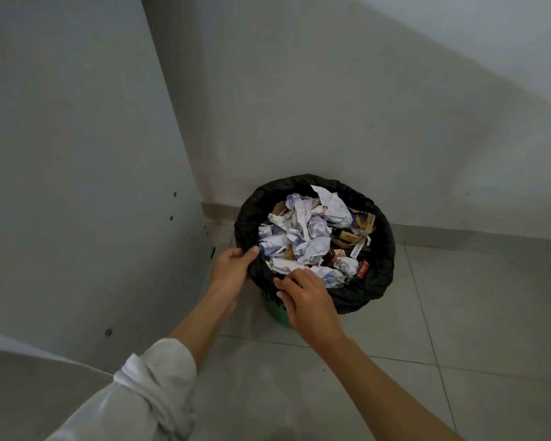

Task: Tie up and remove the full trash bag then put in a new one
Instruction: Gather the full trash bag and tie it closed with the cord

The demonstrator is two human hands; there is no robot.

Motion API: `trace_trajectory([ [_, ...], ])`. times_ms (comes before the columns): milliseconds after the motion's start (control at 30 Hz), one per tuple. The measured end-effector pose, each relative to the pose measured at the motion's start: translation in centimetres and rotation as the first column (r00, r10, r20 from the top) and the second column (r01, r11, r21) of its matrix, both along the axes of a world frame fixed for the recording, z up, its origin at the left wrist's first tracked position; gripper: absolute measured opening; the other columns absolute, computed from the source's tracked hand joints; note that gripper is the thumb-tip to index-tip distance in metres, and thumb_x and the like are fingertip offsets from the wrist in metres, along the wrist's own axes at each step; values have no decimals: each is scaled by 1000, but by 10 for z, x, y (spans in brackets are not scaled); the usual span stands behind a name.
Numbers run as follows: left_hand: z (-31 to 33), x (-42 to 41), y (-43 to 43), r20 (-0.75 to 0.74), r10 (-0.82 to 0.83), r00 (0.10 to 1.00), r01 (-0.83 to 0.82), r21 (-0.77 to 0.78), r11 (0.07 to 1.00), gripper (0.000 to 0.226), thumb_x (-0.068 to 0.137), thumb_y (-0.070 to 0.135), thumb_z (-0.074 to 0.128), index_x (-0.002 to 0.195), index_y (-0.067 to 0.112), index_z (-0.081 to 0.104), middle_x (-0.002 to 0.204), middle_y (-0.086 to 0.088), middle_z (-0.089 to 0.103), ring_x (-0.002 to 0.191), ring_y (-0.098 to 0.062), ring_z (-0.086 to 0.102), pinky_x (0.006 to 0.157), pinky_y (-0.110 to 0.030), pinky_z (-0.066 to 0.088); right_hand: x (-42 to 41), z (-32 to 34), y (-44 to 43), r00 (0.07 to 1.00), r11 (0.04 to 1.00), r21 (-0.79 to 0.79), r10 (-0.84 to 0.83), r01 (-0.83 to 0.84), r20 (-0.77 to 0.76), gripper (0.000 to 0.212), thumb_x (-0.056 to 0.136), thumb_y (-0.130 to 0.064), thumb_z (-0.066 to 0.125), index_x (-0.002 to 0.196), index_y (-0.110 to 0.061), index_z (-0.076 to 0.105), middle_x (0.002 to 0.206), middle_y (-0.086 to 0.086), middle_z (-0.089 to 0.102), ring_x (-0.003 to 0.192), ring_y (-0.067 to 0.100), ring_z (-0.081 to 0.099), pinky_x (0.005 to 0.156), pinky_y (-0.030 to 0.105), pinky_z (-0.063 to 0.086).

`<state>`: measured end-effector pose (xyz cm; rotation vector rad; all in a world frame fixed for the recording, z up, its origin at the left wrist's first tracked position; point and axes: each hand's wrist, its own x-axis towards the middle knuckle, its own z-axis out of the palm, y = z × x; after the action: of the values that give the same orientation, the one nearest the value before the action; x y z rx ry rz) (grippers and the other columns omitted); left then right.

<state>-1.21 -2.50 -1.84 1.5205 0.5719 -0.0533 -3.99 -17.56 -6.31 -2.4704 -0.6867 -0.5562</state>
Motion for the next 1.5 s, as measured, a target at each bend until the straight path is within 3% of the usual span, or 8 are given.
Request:
trace_trajectory([
  [267, 13, -18, -4, -84, -236, 968, 239, 29, 971, 22, 93, 24, 55, 74, 11, 55, 60, -1, 51, 63, -13, 50, 72, -24, 45, -13, -2, 9, 995, 995, 7, -95, 96, -23, 31, 78, -30, 56, 103, -13, 65, 98, 1, 62, 93, 16, 51, 76, 31, 38],
  [567, 1, -17, 17, 18, -483, 875, 409, 504, 761, 38, 102, 17, 28, 121, 13, 61, 126, 6, 47, 119, -9, 28, 92, -11, 15, -7, 15, 31, 911, 927, 194, -247, 322, -329, 13, 82, -25, 69, 82, -16, 60, 98, -4, 57, 103, 16, 44, 82, 26, 14],
  [733, -17, -28, 21, 41, -574, 818, 460, 553, 694, 38, 99, 25, 41, 131, 9, 52, 141, 7, 38, 130, -8, 29, 102, -15, 19, -22, 19, 26, 939, 934, 183, -268, 308, -214, 10, 82, -25, 62, 77, -20, 56, 85, -6, 58, 91, 12, 38, 75, 28, 16],
  [1000, -10, -38, 4, 140, -506, 851, 384, 490, 782, 31, 96, 26, 48, 109, 7, 69, 118, 17, 46, 106, 0, 46, 79, 2, 31, -46, 30, 17, 911, 883, 264, -324, 388, -256, 12, 93, -16, 55, 83, -9, 56, 72, 1, 55, 70, 15, 44, 58, 27, 34],
  [1133, -13, -37, -1, 151, -457, 877, 319, 530, 786, 28, 88, 32, 61, 100, 9, 71, 103, 10, 56, 97, -10, 56, 74, -8, 36, -49, 42, -9, 840, 930, -61, -353, 362, -412, 24, 98, -35, 44, 95, -13, 53, 74, 2, 57, 66, 22, 53, 55, 30, 32],
  [1267, -18, -37, -10, 155, -450, 879, 253, 650, 717, 29, 84, 38, 65, 95, 11, 64, 98, 5, 54, 90, -11, 54, 75, -20, 39, -60, 39, -53, 842, 931, -254, -348, 260, -412, 25, 94, -31, 53, 106, -11, 61, 106, 3, 57, 88, 25, 60, 63, 28, 37],
  [1400, -22, -48, -34, 230, -256, 939, 35, 675, 737, 25, 84, 38, 65, 82, 15, 57, 93, 5, 53, 73, -13, 54, 64, -26, 43, -67, 30, -76, 893, 961, -60, -275, 271, -356, 13, 90, -17, 61, 94, -6, 63, 98, 7, 55, 72, 28, 61, 55, 32, 43],
  [1500, -22, -54, -57, 235, 68, 970, -180, 497, 849, 30, 81, 26, 71, 96, 13, 49, 107, 3, 42, 81, -19, 53, 70, -31, 43, -68, 28, -76, 922, 960, 89, -227, 267, -313, 8, 91, -15, 60, 91, -7, 59, 96, 5, 53, 68, 26, 59, 57, 39, 53],
])
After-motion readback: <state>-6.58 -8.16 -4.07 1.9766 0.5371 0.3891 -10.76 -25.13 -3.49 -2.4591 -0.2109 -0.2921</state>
